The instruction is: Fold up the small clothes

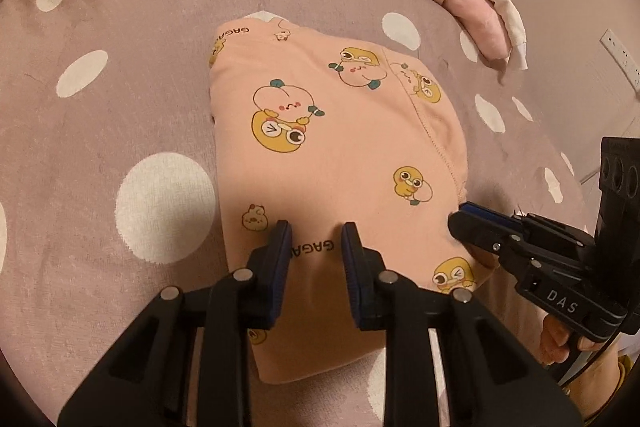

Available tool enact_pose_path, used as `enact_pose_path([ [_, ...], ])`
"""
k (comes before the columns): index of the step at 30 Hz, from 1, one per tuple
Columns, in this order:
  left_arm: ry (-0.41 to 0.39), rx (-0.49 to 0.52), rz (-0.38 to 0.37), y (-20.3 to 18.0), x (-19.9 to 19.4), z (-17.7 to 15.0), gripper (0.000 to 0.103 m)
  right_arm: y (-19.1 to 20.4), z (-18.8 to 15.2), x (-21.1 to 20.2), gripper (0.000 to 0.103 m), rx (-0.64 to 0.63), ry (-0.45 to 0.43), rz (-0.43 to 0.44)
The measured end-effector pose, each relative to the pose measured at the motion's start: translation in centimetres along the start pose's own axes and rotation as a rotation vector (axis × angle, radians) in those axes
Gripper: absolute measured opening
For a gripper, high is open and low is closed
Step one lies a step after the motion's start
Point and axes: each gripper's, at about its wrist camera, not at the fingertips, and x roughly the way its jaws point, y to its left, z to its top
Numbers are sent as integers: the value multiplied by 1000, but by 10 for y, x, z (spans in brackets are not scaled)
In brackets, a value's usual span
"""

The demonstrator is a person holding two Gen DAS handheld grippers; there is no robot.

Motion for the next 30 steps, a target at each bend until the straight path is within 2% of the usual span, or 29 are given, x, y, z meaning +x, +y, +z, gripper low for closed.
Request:
enact_pose_path([
  [13,-7,38,42,-9,-4,-8,26,1,-8,-2,15,11,11,0],
  [30,19,30,46,-8,-9,-24,26,1,-18,-7,15,49,29,-4],
])
